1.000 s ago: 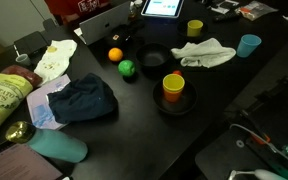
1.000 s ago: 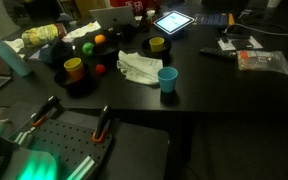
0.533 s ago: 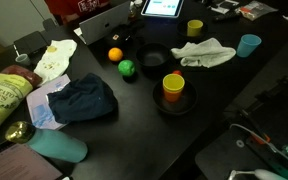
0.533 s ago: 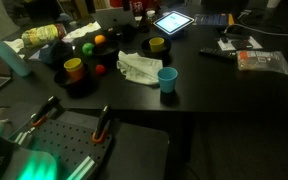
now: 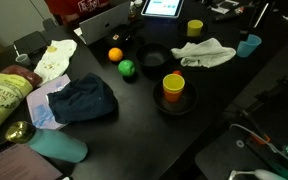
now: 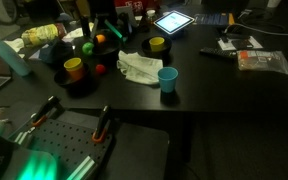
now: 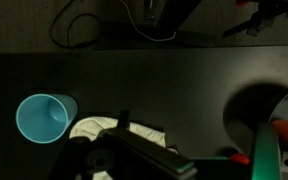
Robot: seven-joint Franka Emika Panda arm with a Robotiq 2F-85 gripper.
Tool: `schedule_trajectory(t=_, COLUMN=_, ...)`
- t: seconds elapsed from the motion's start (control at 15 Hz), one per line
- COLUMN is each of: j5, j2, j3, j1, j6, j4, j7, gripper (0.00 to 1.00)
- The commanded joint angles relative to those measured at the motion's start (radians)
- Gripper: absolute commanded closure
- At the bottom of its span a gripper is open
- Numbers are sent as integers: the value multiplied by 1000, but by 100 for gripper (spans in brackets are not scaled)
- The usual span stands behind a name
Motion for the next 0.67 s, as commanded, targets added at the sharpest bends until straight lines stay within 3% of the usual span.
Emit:
schedule_trajectory(t=0.0, j5=3, j2=149, j3=37, j1=8, j6=90, j4=71, j7=-7, gripper=0)
schedule_trajectory(t=0.33, j5=-60, j2=297, j3=74, j1=37, j6=288, j4=100, j7=66, gripper=0)
schedule_trajectory(t=0.6, j5=-217, j2=377, j3=24, j1=95, j6=444, j4=128, j7=185, gripper=0)
